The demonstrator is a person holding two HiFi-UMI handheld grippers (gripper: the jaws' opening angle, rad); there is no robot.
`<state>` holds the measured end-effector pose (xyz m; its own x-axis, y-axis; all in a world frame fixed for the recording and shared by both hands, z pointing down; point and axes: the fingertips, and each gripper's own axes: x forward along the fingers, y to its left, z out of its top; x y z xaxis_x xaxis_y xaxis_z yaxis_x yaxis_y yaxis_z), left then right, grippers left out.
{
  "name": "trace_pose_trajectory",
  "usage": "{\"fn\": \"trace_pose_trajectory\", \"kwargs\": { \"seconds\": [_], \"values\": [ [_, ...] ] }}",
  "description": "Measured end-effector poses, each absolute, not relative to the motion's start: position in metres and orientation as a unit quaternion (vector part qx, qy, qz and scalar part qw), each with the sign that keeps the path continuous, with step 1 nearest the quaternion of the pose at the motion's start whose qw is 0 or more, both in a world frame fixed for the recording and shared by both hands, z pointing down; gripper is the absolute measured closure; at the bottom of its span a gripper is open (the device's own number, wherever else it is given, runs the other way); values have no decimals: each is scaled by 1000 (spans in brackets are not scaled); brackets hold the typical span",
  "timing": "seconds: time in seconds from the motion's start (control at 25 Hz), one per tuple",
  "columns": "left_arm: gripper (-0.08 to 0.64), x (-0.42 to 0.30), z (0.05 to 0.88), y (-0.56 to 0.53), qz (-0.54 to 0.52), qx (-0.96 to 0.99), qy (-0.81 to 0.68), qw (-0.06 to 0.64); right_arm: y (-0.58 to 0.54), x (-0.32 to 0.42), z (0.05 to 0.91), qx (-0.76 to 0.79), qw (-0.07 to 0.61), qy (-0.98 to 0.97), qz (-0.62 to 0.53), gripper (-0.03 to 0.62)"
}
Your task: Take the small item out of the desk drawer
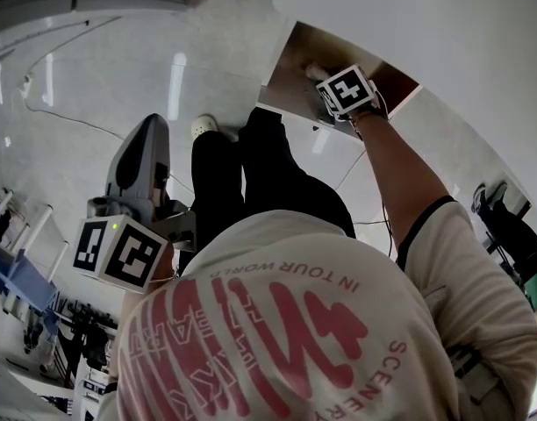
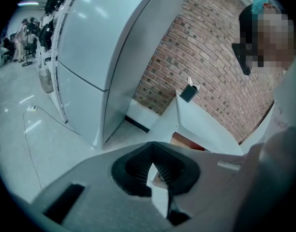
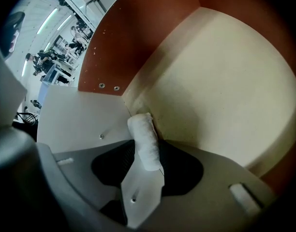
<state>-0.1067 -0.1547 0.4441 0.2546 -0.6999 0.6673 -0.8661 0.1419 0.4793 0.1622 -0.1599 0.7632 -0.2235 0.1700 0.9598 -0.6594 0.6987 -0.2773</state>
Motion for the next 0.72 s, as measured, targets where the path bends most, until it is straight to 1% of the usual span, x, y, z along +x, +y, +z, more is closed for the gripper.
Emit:
{"fn": "trace_pose_trajectory", "kwargs": {
  "seconds": [0.4,0.72],
  "values": [
    [555,-104,445,-155,91,646,-603,459,-161,160,762,175,594,-698,360,416],
    [555,-95,453,-161,86,648,-598,463,-161,158,765,174,605,-686,365,416]
  ]
}}
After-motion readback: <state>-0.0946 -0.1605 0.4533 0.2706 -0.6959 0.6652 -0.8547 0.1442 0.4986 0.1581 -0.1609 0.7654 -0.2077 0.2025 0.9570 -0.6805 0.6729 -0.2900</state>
